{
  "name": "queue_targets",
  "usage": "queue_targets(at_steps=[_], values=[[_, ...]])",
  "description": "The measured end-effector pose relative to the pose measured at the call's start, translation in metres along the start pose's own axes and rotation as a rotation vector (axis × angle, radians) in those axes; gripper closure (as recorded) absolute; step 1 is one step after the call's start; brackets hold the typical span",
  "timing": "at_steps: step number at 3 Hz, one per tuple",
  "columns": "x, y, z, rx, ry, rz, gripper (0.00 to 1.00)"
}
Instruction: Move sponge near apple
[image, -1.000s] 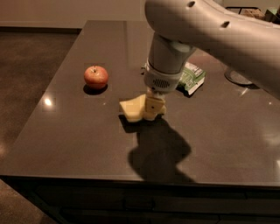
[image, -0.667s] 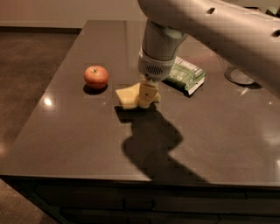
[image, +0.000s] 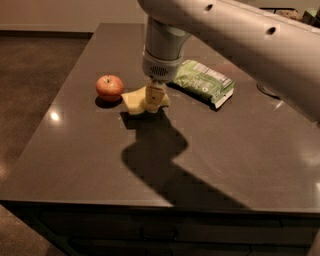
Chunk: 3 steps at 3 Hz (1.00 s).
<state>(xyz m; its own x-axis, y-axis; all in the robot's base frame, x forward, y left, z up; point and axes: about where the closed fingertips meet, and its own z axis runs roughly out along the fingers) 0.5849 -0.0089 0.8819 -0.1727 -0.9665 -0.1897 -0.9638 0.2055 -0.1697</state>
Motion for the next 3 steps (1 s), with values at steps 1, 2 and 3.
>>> queue_targets(at_steps=[1, 2, 3], values=[[-0.001, 0.001, 0.018, -0.004, 0.033, -0.016, 0.57], [0.001, -0.004, 0.027, -0.009, 0.039, 0.005, 0.36], [0.0, -0.003, 0.028, -0.008, 0.038, 0.003, 0.11]])
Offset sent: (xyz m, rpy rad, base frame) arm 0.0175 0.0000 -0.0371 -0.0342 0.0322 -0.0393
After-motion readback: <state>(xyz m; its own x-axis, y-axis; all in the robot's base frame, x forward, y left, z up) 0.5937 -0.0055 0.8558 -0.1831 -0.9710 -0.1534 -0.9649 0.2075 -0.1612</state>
